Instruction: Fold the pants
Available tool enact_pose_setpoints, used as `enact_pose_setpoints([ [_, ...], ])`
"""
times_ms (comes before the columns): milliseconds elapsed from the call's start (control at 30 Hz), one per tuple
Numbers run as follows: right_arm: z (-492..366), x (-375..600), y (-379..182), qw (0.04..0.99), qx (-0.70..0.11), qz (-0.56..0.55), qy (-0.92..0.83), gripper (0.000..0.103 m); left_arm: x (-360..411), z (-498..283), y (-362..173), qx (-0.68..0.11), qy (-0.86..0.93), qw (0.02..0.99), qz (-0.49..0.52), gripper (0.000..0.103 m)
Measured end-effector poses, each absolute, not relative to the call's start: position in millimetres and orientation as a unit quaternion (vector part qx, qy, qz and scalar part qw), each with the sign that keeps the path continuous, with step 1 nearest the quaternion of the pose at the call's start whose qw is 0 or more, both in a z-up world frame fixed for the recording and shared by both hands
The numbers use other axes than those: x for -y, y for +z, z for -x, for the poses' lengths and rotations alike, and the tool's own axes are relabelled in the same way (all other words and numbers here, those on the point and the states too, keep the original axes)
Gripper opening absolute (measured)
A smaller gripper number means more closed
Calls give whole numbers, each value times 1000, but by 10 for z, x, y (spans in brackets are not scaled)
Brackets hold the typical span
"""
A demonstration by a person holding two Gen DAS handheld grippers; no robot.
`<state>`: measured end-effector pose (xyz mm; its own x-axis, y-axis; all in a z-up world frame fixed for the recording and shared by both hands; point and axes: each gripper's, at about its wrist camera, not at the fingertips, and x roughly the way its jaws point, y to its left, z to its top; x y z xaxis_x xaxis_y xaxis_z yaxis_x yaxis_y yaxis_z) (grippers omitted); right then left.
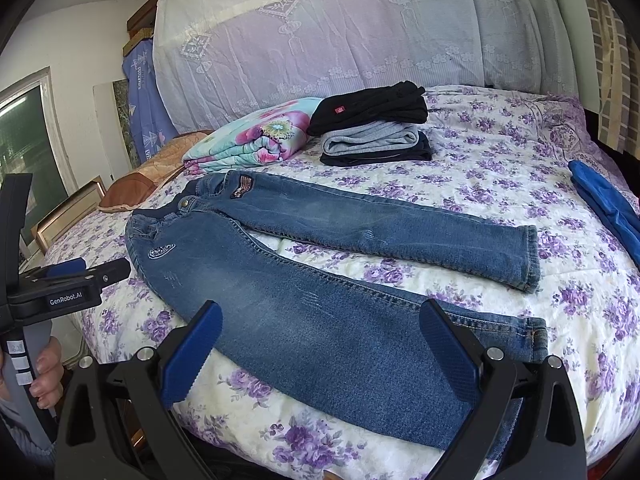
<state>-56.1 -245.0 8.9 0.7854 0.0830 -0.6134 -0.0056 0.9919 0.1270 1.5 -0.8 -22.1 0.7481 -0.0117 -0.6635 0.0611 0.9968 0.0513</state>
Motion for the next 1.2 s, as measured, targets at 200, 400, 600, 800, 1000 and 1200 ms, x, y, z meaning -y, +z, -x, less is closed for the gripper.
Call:
enact_pose_setpoints([
  [200, 557, 2456, 95, 943, -327, -59, 23, 99, 4, -21, -218, -355, -20, 934, -35, 98],
  [400, 557, 2451, 93, 942, -329, -59, 22, 99, 3, -20, -219, -355, -20, 934, -35, 98],
  [600, 557, 2457, 94, 942, -331, -60, 22, 99, -8, -32, -213, -356, -20, 934, -34, 98],
  [800, 559, 2455, 90, 941, -331, -60, 22, 99, -15, -39, -212, -356, -20, 934, -34, 98],
  [1000, 561, 2457, 71, 940, -334, -62, 22, 99, -17, -40, -212, -357, -20, 933, -34, 98],
  [1200, 523, 2503, 30, 935, -347, -73, 19, 99, -54, -56, -281, -364, -20, 931, -30, 98],
])
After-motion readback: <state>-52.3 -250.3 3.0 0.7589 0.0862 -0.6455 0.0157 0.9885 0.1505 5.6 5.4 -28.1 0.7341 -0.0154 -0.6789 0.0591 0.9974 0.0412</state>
